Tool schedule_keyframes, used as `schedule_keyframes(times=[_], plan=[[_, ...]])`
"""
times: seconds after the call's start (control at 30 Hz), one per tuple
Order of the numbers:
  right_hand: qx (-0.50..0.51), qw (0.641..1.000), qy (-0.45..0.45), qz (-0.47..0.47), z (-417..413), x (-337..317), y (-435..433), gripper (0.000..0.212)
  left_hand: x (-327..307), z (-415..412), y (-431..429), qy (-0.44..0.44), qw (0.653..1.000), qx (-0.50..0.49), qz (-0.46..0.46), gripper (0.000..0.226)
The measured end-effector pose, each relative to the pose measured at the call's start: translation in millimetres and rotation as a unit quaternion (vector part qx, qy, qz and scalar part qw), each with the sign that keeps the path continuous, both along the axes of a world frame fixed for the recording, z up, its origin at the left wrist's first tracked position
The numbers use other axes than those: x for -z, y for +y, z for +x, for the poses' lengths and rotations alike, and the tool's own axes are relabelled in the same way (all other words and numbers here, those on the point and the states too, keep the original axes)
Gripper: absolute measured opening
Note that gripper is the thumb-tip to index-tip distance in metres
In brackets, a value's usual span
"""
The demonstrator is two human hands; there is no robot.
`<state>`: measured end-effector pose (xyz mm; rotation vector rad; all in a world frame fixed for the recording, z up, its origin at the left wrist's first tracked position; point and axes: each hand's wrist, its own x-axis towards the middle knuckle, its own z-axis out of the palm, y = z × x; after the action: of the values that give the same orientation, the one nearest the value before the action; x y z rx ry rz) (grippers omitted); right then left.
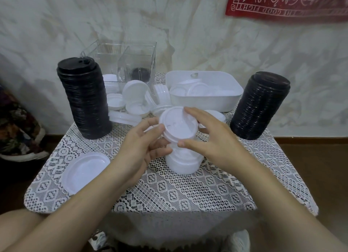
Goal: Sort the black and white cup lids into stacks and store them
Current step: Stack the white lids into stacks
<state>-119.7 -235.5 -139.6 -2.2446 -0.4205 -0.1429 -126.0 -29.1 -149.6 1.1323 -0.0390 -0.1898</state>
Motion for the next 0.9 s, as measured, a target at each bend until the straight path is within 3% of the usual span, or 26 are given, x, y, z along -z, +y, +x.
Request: schedule_keyframes(times=[0.13,0.27,0.43,0.7,0.8,0.9], plan=[[0.022,1.0,-0.015,-0.003,-0.7,0.1,-5.5,0.078,1.8,-1.1,-0.8,-0.015,0.998,-0.021,0.057,0.025],[-0.002,0.999,0.024,-0.032,-5.2,-7.7,-18.3,0.072,10.3,-1.9,7.1,-0.121,0.963,-0.077,0.23,0.015],[-0.048,0.989,0.081,-0.115,-10.0,-1.3,-21.7,0.076,21.5,-6.9,25.3,-0.224,0.85,-0.095,0.467,0.019],[-0.07,0.984,0.099,-0.133,-6.5,2.0,-26.8,0.066,2.1,-9.1,62.2,-0.301,0.669,-0.058,0.677,0.026],[-0.072,0.983,0.099,-0.136,-7.1,2.3,-27.1,0.065,2.5,-16.8,84.2,-0.273,0.609,-0.04,0.743,0.051],[-0.074,0.983,0.096,-0.135,-7.6,1.9,-26.5,0.066,10.5,-26.3,101.2,-0.208,0.581,-0.008,0.787,0.085]])
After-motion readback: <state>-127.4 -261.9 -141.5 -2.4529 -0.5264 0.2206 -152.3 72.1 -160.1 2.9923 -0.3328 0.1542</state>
